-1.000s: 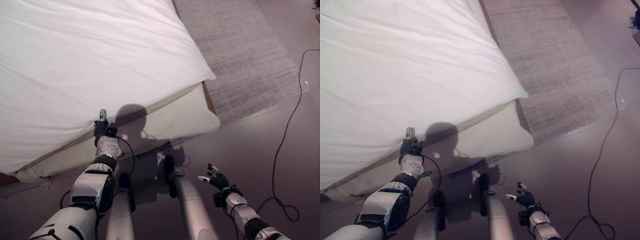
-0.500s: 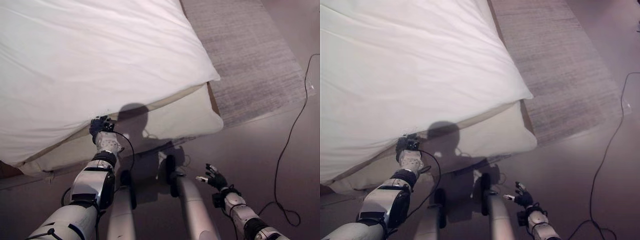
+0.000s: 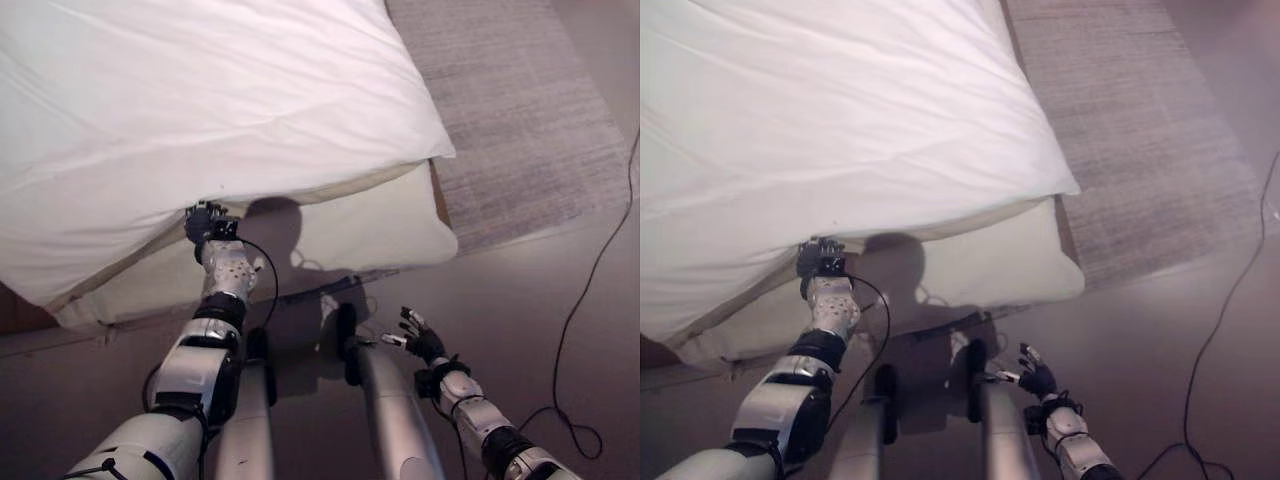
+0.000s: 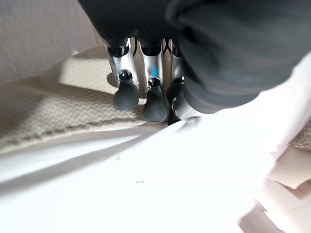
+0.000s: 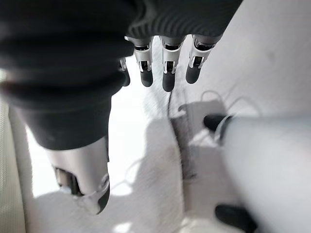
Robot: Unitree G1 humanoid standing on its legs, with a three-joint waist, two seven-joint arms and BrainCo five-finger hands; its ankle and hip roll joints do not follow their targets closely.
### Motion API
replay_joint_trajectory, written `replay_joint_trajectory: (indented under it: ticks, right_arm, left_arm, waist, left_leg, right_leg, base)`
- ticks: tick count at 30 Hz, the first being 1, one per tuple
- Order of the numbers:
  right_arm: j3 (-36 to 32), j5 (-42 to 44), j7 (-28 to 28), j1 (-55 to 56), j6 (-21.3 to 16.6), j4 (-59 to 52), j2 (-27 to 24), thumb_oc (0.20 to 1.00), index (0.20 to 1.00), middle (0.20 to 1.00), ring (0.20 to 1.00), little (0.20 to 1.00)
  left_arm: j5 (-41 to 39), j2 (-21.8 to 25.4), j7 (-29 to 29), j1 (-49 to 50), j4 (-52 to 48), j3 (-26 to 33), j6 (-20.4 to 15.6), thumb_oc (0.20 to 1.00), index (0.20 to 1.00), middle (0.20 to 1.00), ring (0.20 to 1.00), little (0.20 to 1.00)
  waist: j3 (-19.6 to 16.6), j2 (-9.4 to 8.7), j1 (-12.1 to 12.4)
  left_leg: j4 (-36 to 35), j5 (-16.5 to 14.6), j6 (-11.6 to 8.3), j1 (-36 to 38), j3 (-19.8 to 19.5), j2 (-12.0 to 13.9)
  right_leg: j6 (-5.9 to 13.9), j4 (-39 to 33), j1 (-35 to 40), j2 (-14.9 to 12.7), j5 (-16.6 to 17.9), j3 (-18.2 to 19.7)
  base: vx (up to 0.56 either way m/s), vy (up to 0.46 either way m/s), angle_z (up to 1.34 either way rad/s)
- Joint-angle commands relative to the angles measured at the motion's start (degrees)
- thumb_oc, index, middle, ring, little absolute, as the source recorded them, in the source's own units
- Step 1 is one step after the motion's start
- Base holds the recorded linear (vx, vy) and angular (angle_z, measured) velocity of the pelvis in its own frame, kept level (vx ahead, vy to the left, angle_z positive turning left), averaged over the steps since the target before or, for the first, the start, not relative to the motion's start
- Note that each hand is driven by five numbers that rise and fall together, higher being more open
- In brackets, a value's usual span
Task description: Make the bed
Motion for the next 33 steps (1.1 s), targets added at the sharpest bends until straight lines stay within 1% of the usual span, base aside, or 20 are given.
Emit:
replay_joint_trajectory:
  ticks: [1,3,6,7,9,11,13,14,16,17,18,19,20,21,25,27,28,29,32,33]
  right_arm:
    - [1.44,11.05,1.03,-2.92,-4.14,-2.41,2.48,1.0,1.0,1.0,1.0,1.0]
    - [1.4,11.12,1.1,-3.0,-4.16,-2.33,2.5,1.0,1.0,1.0,1.0,1.0]
    - [2.12,21.9,1.6,-8.42,-4.81,-0.9,6.74,1.0,1.0,1.0,1.0,1.0]
    - [2.11,21.93,1.64,-8.45,-4.82,-0.86,6.75,1.0,1.0,1.0,1.0,1.0]
    - [1.98,26.51,2.43,-10.33,-4.85,-0.57,8.44,1.0,1.0,1.0,1.0,1.0]
    - [2.04,34.67,3.82,-12.42,-4.91,0.35,10.88,1.0,1.0,1.0,1.0,1.0]
    - [1.73,36.92,4.33,-13.27,-4.91,0.64,11.35,1.0,1.0,1.0,1.0,1.0]
    - [0.84,42.96,5.03,-15.67,-4.76,2.08,12.61,1.0,1.0,1.0,1.0,1.0]
    - [0.25,44.26,5.01,-17.07,-4.68,2.88,12.87,1.0,1.0,1.0,1.0,1.0]
    - [-0.54,46.28,4.99,-18.07,-4.8,3.11,13.41,1.0,1.0,1.0,1.0,1.0]
    - [-2.58,50.4,4.81,-21.23,-5.84,3.71,14.37,1.0,1.0,1.0,1.0,1.0]
    - [-2.71,50.46,4.89,-21.44,-5.81,3.86,14.37,1.0,1.0,1.0,1.0,1.0]
    - [-3.88,51.39,3.91,-23.76,-6.44,5.03,14.44,1.0,1.0,1.0,1.0,1.0]
    - [-4.64,51.56,3.43,-25.1,-6.68,4.97,14.31,1.0,1.0,1.0,1.0,1.0]
    - [-6.46,53.07,3.28,-27.07,-7.58,4.35,14.15,1.0,1.0,1.0,1.0,1.0]
    - [-9.57,54.07,1.42,-29.26,-10.17,1.53,12.89,1.0,1.0,1.0,1.0,1.0]
    - [-9.59,54.01,1.32,-29.26,-10.18,1.46,12.88,1.0,1.0,1.0,1.0,1.0]
    - [-10.84,54.23,-0.11,-29.78,-11.99,-1.0,12.67,1.0,1.0,1.0,1.0,1.0]
    - [-11.59,54.05,-0.84,-29.93,-13.08,-3.13,12.64,1.0,1.0,1.0,1.0,1.0]
    - [-12.13,53.76,-1.71,-30.05,-14.37,-4.91,12.1,1.0,1.0,1.0,1.0,1.0]
  left_arm:
    - [5.42,-1.41,-2.44,-0.46,-11.03,-3.77,-6.07,0.2,0.2,0.2,0.2,0.2]
    - [5.52,-1.42,-2.31,-0.39,-11.2,-3.83,-6.08,0.2,0.2,0.2,0.2,0.2]
    - [5.84,-2.46,-2.16,1.88,-16.63,-6.37,-6.63,0.2,0.2,0.2,0.2,0.2]
    - [5.89,-2.46,-2.11,1.88,-16.66,-6.38,-6.62,0.2,0.2,0.2,0.2,0.2]
    - [5.53,-2.6,-2.66,2.9,-19.26,-7.07,-6.9,0.2,0.2,0.2,0.2,0.2]
    - [5.08,-2.61,-3.27,3.85,-21.55,-7.99,-7.22,0.2,0.2,0.2,0.2,0.2]
    - [4.84,-2.46,-3.47,4.13,-22.12,-7.95,-7.44,0.2,0.2,0.2,0.2,0.2]
    - [4.09,-2.36,-3.56,3.94,-22.85,-8.64,-7.64,0.2,0.2,0.2,0.2,0.2]
    - [4.03,-2.23,-3.38,3.57,-23.19,-8.86,-7.8,0.2,0.2,0.2,0.2,0.2]
    - [3.86,-2.14,-3.47,3.5,-23.66,-8.92,-7.83,0.2,0.2,0.2,0.2,0.2]
    - [3.75,-1.58,-3.35,3.42,-24.62,-9.0,-8.0,0.2,0.2,0.2,0.2,0.2]
    - [3.76,-1.55,-3.33,3.3,-24.61,-9.05,-8.0,0.2,0.2,0.2,0.2,0.2]
    - [4.57,-1.27,-2.94,2.94,-25.52,-9.15,-8.33,0.2,0.2,0.2,0.2,0.2]
    - [4.73,-1.19,-2.68,2.73,-25.59,-9.28,-8.4,0.2,0.2,0.2,0.2,0.2]
    - [4.94,-0.84,-2.48,2.46,-25.53,-9.26,-8.43,0.2,0.2,0.2,0.2,0.2]
    - [5.84,-0.49,-1.43,2.4,-26.14,-9.14,-8.75,0.2,0.2,0.2,0.2,0.2]
    - [5.96,-0.51,-1.31,2.39,-26.2,-9.16,-8.74,0.2,0.2,0.2,0.2,0.2]
    - [6.65,-0.24,-0.41,2.65,-26.86,-8.71,-8.94,0.2,0.2,0.2,0.2,0.2]
    - [7.3,-0.16,0.36,3.06,-27.76,-8.35,-9.26,0.2,0.2,0.2,0.2,0.2]
    - [7.6,-0.12,1.07,3.44,-28.08,-7.99,-9.36,0.2,0.2,0.2,0.2,0.2]
  waist:
    - [-1.22,3.21,2.71]
    - [-1.33,3.15,2.65]
    - [0.31,4.27,4.69]
    - [0.26,4.25,4.67]
    - [0.9,4.61,5.5]
    - [1.57,5.13,6.84]
    - [1.67,5.19,7.19]
    - [1.89,5.64,8.23]
    - [2.14,5.85,8.61]
    - [2.22,6.1,8.9]
    - [2.63,6.76,9.81]
    - [2.75,6.76,9.83]
    - [2.99,7.29,10.74]
    - [3.02,7.54,11.02]
    - [3.3,7.86,11.45]
    - [3.24,8.1,11.8]
    - [3.26,8.11,11.81]
    - [3.18,8.2,11.84]
    - [3.17,8.28,11.95]
    - [3.11,8.47,11.92]
  left_leg:
    - [-4.04,5.04,1.36,-2.0,0.35,-3.06]
    - [-4.22,5.42,1.39,-2.21,0.33,-3.16]
    - [-4.71,5.7,1.88,-1.65,-0.35,-4.16]
    - [-4.79,5.77,1.89,-1.69,-0.37,-4.19]
    - [-4.6,5.69,2.12,-1.48,-0.53,-4.47]
    - [-4.28,5.31,2.35,-1.27,-0.96,-4.84]
    - [-4.22,5.3,2.38,-1.33,-1.03,-4.96]
    - [-4.24,5.34,2.46,-1.5,-1.35,-5.38]
    - [-4.16,5.39,2.48,-1.57,-1.72,-5.58]
    - [-4.13,5.41,2.46,-1.63,-1.95,-5.77]
    - [-4.18,5.47,2.58,-1.6,-2.26,-6.22]
    - [-4.15,5.47,2.58,-1.6,-2.31,-6.23]
    - [-4.11,5.61,2.55,-1.95,-2.61,-6.66]
    - [-4.2,5.59,2.66,-1.93,-2.84,-6.91]
    - [-4.0,5.61,2.77,-2.16,-3.02,-7.42]
    - [-4.59,5.75,2.99,-2.42,-3.04,-7.71]
    - [-4.6,5.76,2.99,-2.42,-3.05,-7.71]
    - [-4.8,6.13,3.2,-2.61,-2.92,-7.74]
    - [-4.62,5.6,3.36,-2.52,-2.8,-7.7]
    - [-4.38,5.46,3.47,-2.73,-2.61,-7.82]
  right_leg:
    - [4.28,-3.47,1.61,-0.78,1.56,1.12]
    - [4.28,-3.64,1.42,-0.87,1.86,1.11]
    - [4.24,-3.89,2.62,-1.55,1.73,0.22]
    - [4.24,-3.94,2.57,-1.57,1.78,0.21]
    - [4.23,-3.87,3.18,-1.83,1.68,-0.01]
    - [4.22,-3.45,3.59,-2.14,1.17,-0.48]
    - [4.22,-3.4,3.66,-2.22,1.13,-0.61]
    - [4.26,-3.5,3.83,-2.44,1.07,-1.13]
    - [4.26,-3.54,4.05,-2.61,1.01,-1.45]
    - [4.29,-3.56,4.19,-2.71,0.92,-1.59]
    - [4.29,-3.42,4.53,-3.01,0.68,-2.06]
    - [4.29,-3.41,4.56,-3.02,0.67,-2.11]
    - [4.29,-3.26,4.51,-3.34,0.55,-2.61]
    - [4.37,-3.19,4.55,-3.48,0.48,-2.8]
    - [4.41,-2.83,4.47,-3.83,0.48,-3.04]
    - [4.62,-3.32,4.41,-4.17,0.47,-3.28]
    - [4.63,-3.33,4.42,-4.17,0.48,-3.29]
    - [4.59,-3.54,4.08,-4.17,0.68,-3.24]
    - [4.69,-3.36,4.06,-4.16,0.25,-3.08]
    - [4.73,-3.13,3.77,-4.22,0.19,-2.96]
  base:
    - [-0.02,0.015,0.26]
    - [-0.01,0.01,0.18]
    - [-0.01,0.037,0.2]
    - [0.01,0.042,0.18]
    - [0.0,0.027,0.08]
    - [0.01,0.032,0.11]
    - [0.02,0.012,0.17]
    - [0.01,-0.005,0.1]
    - [0.01,-0.001,0.08]
    - [0.03,0.024,0.11]
    - [0.03,0.024,0.11]
    - [0.02,0.029,0.24]
    - [0.01,0.024,0.26]
    - [0.01,0.024,0.23]
    - [0.02,0.034,0.18]
    - [0.03,0.044,0.13]
    - [0.02,0.045,0.04]
    - [0.01,0.038,0.04]
    - [0.03,0.028,0.04]
    - [0.03,0.042,0.02]
